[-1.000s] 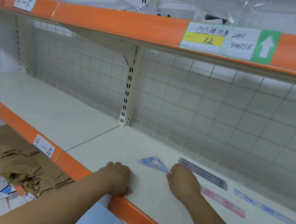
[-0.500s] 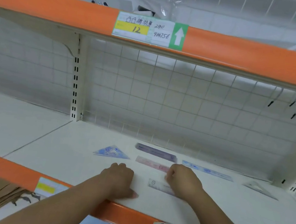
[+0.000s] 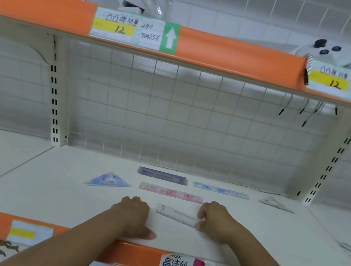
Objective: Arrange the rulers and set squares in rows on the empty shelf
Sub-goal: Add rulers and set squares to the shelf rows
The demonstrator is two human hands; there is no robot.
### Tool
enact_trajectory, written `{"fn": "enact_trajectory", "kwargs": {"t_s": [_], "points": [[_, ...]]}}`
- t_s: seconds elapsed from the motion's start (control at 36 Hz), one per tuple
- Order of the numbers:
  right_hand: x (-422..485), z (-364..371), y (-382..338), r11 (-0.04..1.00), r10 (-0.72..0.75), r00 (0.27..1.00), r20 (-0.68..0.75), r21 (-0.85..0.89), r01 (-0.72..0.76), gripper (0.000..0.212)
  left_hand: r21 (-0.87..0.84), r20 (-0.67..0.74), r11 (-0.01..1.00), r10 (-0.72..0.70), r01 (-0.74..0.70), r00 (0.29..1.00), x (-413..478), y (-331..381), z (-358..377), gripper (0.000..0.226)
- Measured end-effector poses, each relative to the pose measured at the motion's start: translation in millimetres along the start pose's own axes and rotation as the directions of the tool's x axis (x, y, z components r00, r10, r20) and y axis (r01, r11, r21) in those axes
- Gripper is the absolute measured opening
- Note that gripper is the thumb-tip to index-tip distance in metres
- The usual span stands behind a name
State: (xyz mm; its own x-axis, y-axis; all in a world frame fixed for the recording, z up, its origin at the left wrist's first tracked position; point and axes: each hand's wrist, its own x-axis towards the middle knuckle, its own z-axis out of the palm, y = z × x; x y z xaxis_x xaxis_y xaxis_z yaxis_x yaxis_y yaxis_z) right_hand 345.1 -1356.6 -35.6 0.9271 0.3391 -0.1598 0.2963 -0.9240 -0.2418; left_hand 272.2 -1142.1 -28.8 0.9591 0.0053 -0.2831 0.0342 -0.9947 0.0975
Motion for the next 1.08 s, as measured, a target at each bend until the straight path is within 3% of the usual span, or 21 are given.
{"fn": "enact_trajectory", "kwargs": {"t_s": [0.17, 0.31, 0.92, 1.08], "points": [[4, 3, 0, 0.997, -0.074, 0.997, -0.010, 0.019, 0.074, 0.020, -0.012, 0.001, 1.000, -0.001, 0.001, 1.000, -1, -1, 0, 0.068], [7, 8, -9, 0.978, -0.194, 0.981, -0.016, 0.075, 0.195, 0.041, -0.010, 0.021, 1.000, -0.028, 0.028, 0.999, 4, -5, -1, 0.071], [74, 4, -42, 0.938, -0.162, 0.957, -0.240, 0.264, 0.225, 0.039, 0.013, 0.040, 0.986, -0.164, 0.164, 0.986, 5, -25, -8, 0.067], [103, 7, -53, 0.974, -0.145, 0.922, -0.359, 0.115, 0.197, 0.029, 0.033, 0.041, 0.987, -0.160, 0.159, 0.986, 4, -23, -9, 0.063]]}}
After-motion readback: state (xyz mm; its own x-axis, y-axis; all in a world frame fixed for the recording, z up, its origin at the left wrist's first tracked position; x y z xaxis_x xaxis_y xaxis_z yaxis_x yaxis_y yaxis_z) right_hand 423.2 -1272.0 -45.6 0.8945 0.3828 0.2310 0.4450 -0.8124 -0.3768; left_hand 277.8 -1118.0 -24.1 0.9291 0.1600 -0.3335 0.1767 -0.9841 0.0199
